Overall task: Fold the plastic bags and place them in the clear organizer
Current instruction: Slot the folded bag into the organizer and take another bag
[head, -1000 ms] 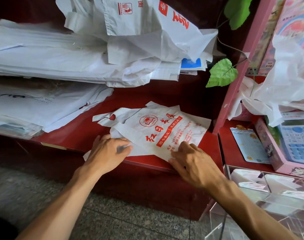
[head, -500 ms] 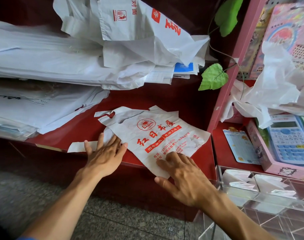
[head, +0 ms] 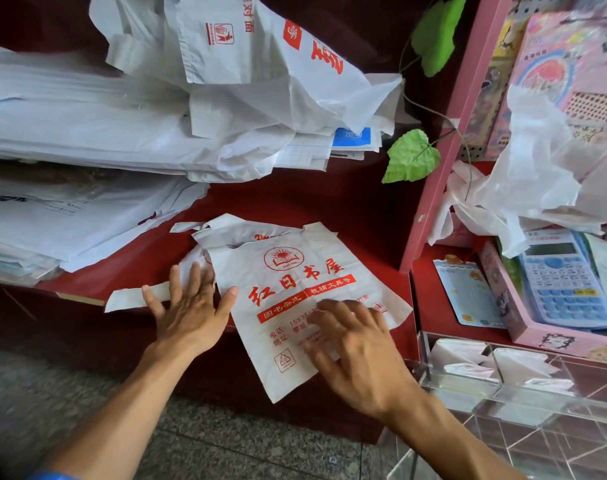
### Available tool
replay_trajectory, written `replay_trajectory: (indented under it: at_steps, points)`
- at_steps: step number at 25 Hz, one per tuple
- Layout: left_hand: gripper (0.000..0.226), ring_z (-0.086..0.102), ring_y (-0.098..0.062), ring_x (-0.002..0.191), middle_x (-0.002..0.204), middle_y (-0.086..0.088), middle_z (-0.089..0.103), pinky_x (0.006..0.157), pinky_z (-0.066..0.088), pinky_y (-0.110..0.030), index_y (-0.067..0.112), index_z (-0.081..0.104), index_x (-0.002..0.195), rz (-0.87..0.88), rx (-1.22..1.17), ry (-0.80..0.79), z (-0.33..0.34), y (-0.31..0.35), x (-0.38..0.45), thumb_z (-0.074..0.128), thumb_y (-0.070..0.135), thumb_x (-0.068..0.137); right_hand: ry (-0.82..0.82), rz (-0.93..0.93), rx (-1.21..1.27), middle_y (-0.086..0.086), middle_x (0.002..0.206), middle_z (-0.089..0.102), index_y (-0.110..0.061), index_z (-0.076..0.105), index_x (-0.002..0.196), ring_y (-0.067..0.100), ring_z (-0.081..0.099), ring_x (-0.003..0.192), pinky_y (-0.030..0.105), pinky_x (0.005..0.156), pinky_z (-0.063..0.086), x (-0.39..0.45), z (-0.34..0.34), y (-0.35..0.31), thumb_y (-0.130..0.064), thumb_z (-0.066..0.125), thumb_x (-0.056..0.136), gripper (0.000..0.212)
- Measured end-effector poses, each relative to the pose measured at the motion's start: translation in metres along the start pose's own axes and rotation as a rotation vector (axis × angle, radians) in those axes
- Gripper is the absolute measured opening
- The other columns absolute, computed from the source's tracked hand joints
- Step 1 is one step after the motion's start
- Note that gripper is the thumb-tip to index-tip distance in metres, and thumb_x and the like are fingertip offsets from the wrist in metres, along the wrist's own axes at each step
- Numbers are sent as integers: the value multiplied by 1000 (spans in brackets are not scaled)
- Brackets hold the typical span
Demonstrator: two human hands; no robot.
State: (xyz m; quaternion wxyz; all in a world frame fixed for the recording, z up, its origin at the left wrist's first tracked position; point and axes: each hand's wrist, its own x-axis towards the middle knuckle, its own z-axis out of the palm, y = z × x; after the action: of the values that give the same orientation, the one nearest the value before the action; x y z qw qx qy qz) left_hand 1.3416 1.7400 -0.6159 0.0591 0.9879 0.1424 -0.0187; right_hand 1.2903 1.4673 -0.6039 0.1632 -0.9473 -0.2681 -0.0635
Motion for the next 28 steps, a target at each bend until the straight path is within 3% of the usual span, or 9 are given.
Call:
replay_trajectory:
  at_steps: [3, 5, 7, 9, 14, 17, 20, 23, 28]
  points:
    - [65, 34, -34, 137, 145, -13, 44, 111, 19, -60, 16, 44, 141, 55, 18, 300, -8, 6, -1, 22, 58, 98, -12, 111, -134, -6, 132, 56, -28, 58, 125, 26, 53, 116, 47, 94, 43, 1, -2, 10, -58, 26, 94, 54]
    - [56, 54, -31, 118, 123, -10, 62, 104, 31, -54, 16, 53, 126, 124, -45, 276, -15, 14, -1, 25, 56, 97, 14, 79, -213, -3, 123, 62, -27, 63, 117, 28, 58, 103, 46, 83, 48, 1, 0, 10, -58, 30, 95, 51]
    - [58, 47, -27, 131, 136, -7, 57, 114, 15, -58, 19, 45, 136, 136, -61, 172, -10, 19, -2, 23, 57, 99, 20, 76, -234, -4, 117, 62, -29, 64, 113, 26, 57, 97, 44, 79, 48, 1, 3, 6, -59, 30, 95, 48]
    - [63, 26, -23, 147, 157, -3, 34, 118, 3, -57, 21, 29, 152, 138, -34, 102, -7, 19, -2, 25, 58, 100, 35, 85, -255, -4, 110, 60, -31, 64, 110, 25, 54, 95, 46, 78, 47, 1, 5, -3, -60, 32, 94, 46]
    - [51, 53, -20, 122, 131, 3, 56, 100, 44, -34, 18, 55, 135, 579, -266, 152, -24, 46, -23, 41, 47, 96, -125, -96, -105, -6, 125, 51, -33, 50, 130, 22, 50, 112, 43, 92, 40, 2, 3, -11, -58, 30, 96, 47]
    - [46, 40, -16, 133, 142, 7, 44, 108, 37, -34, 24, 44, 146, 712, -190, -3, -22, 71, -42, 44, 36, 101, -116, -220, 316, -9, 97, 63, -28, 58, 95, 14, 56, 88, 33, 76, 43, 6, -4, -14, -34, 49, 99, 12]
    - [55, 33, -20, 130, 142, 3, 32, 104, 39, -38, 26, 34, 148, 651, -44, -77, -19, 79, -45, 51, 40, 98, 65, 9, 527, -4, 77, 69, -17, 66, 83, 12, 57, 68, 35, 67, 49, 9, -9, -4, -21, 56, 93, 15]
    - [51, 36, -13, 118, 123, 8, 37, 94, 44, -36, 29, 49, 133, 633, -117, -55, -17, 77, -47, 50, 59, 93, 294, 277, 306, -2, 89, 73, -20, 69, 96, 19, 62, 85, 38, 75, 50, 16, -14, 22, -31, 55, 88, 20]
    - [13, 49, -8, 95, 101, 14, 53, 81, 43, -27, 24, 60, 92, 680, -257, -13, -16, 68, -44, 61, 37, 92, 137, 562, 349, 6, 125, 66, -21, 53, 131, 30, 53, 121, 43, 103, 40, 32, -15, 56, -50, 51, 86, 53]
